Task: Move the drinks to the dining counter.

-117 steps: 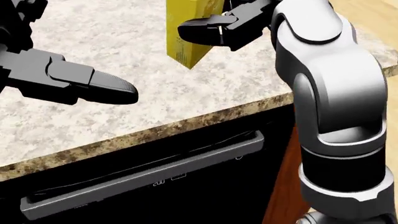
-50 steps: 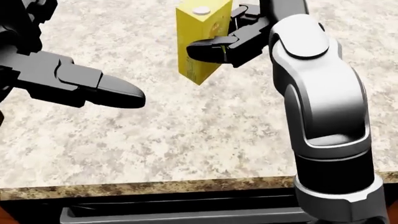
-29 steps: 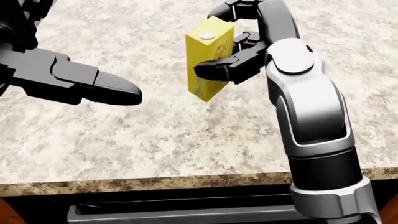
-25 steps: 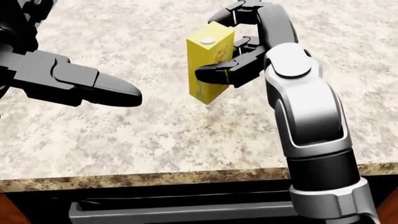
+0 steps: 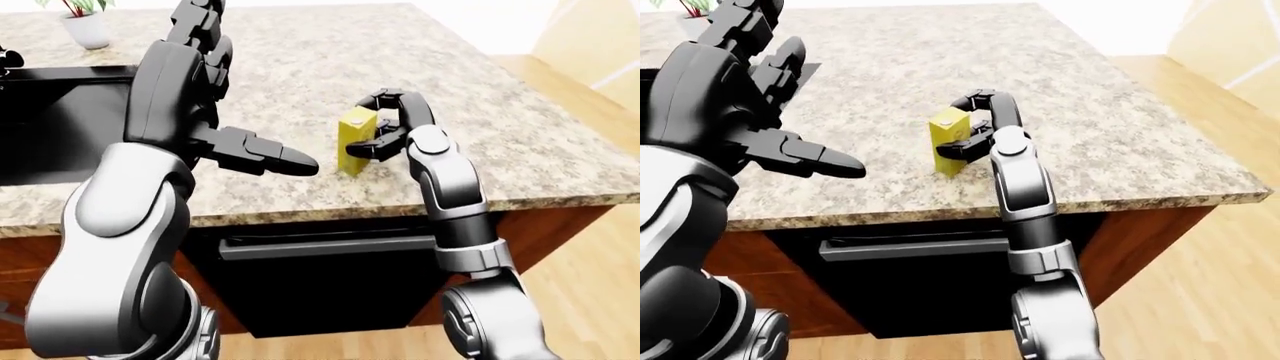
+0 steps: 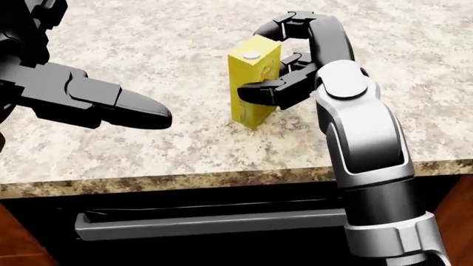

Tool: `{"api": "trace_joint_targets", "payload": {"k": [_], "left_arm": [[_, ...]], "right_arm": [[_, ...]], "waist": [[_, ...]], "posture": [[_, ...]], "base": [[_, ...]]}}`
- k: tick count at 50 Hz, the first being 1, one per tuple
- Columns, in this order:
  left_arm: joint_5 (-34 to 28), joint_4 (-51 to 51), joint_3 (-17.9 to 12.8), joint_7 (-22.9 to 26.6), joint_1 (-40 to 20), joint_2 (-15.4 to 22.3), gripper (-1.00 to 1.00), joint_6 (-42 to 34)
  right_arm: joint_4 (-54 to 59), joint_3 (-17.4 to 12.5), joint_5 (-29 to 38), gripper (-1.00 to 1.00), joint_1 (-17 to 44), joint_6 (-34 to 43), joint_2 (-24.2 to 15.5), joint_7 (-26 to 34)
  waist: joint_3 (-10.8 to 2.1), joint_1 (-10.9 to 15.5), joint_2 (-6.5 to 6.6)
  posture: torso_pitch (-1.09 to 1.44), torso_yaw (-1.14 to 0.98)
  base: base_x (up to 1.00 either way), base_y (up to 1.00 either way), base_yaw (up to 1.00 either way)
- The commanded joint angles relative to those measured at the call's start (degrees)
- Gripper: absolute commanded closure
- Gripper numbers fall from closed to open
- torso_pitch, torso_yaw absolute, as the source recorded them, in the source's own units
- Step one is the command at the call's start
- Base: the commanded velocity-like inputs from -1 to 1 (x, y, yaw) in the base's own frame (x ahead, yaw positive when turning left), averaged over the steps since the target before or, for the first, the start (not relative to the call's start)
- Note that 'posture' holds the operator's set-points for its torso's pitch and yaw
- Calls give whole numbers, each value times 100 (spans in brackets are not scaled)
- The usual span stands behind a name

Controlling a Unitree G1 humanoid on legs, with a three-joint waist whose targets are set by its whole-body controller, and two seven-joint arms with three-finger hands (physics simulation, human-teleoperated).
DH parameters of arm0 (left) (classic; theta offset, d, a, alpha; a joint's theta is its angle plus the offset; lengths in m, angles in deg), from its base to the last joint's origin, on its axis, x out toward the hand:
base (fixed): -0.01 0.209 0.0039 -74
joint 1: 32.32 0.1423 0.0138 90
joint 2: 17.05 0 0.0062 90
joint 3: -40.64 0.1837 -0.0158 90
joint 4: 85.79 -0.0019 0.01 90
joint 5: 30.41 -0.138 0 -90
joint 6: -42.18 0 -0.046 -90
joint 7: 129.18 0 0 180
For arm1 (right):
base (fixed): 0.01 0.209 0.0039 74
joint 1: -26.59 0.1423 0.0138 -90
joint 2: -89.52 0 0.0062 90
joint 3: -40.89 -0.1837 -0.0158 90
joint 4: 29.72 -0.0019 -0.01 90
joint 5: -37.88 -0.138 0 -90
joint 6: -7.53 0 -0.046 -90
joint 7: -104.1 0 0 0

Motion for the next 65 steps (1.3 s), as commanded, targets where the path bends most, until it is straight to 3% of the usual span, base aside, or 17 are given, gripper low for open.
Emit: {"api": "trace_joint_targets", "payload": {"k": [1, 18, 28, 43, 48, 50, 53, 57, 65], "left_arm": [[-38, 74, -63, -19, -146, 47, -100, 172], [-29, 116, -89, -2, -191, 82, -100, 105], [-27, 94, -80, -7, -226, 87, -100, 99], [-19, 84, -97, -7, -259, 111, -100, 81], [-18, 71, -92, -9, -269, 110, -100, 90], [-18, 76, -94, -7, -262, 113, -100, 91], [-16, 77, -96, -7, -272, 116, -100, 80], [-18, 78, -91, -11, -264, 111, -100, 83], [-25, 76, -78, -12, -298, 110, -100, 59]], "right_arm": [[-184, -5, 32, 100, 202, -163, -41, -23], [-236, 0, 63, 98, 107, -193, -58, 48], [-353, -3, 72, 43, 75, -137, -64, 100], [-450, 6, 139, 10, 24, -121, -81, 177], [-467, 17, 154, -21, 8, -119, -78, 205], [-438, 10, 153, -47, 11, -148, -82, 218], [-435, 14, 162, -64, 16, -154, -74, 228], [-469, 16, 171, -76, 2, -139, -66, 238], [-651, -13, 183, -77, 27, 3, -123, 311]], "waist": [[-153, 1, 1], [-191, -18, 10], [-200, -22, 1], [-193, -13, -6], [-191, -11, -8], [-192, -8, -10], [-191, -6, -10], [-188, -5, -10], [-188, -4, -13]], "posture": [[0, 0], [0, 0], [0, 0], [0, 0], [0, 0], [0, 0], [0, 0], [0, 0], [0, 0]], "base": [[0, 0, 0], [0, 0, 0], [0, 0, 0], [0, 0, 0], [0, 0, 0], [0, 0, 0], [0, 0, 0], [0, 0, 0], [0, 0, 0]]}}
